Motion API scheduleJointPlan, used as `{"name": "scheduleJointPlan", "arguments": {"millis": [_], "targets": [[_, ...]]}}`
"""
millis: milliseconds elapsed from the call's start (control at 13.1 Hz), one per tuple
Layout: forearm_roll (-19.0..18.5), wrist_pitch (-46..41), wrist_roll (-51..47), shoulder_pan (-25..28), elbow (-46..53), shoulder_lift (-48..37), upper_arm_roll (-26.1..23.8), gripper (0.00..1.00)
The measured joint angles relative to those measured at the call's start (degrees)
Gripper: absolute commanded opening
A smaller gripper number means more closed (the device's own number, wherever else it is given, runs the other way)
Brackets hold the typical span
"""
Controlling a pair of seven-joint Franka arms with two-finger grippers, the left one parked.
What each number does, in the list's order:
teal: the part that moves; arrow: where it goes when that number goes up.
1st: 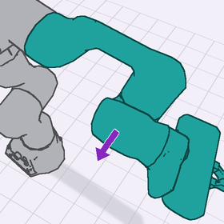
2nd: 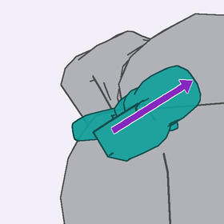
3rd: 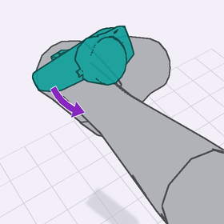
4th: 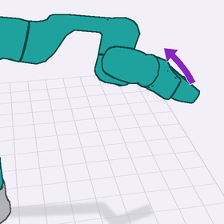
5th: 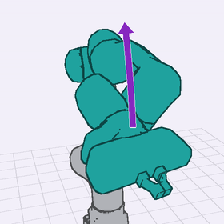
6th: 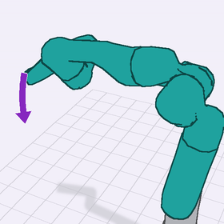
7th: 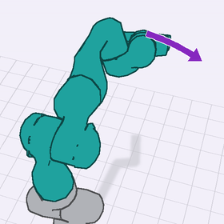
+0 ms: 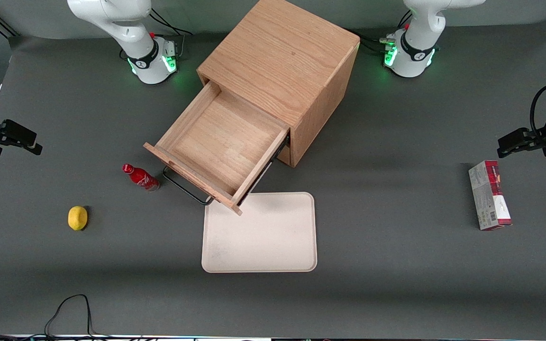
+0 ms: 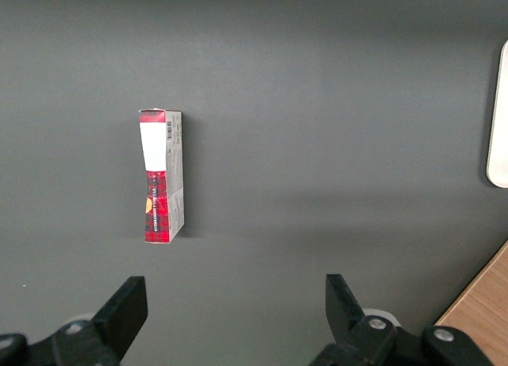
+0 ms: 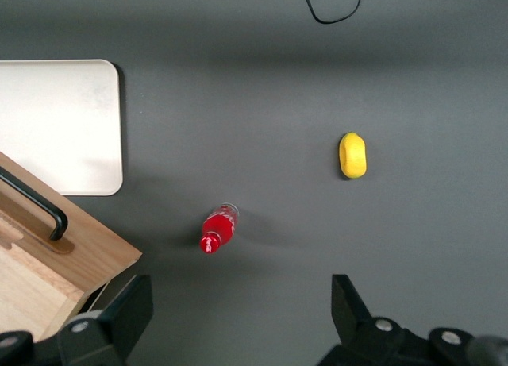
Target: Open upper drawer
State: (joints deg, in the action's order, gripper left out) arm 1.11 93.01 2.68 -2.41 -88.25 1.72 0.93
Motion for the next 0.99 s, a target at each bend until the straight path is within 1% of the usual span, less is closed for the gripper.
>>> {"name": "scheduleJointPlan", "arguments": {"millis": [382,688,994], "targets": [[-0.2,0.1,-0.1,-0.2,-0.3,0.0,-0.3,1.0],[-0.3,0.1,-0.2,2.0,-0.4,0.5,2.0,1.0],[-0.3,0.1,-0.2,2.0,-0.4,0.7,2.4,1.0]]}}
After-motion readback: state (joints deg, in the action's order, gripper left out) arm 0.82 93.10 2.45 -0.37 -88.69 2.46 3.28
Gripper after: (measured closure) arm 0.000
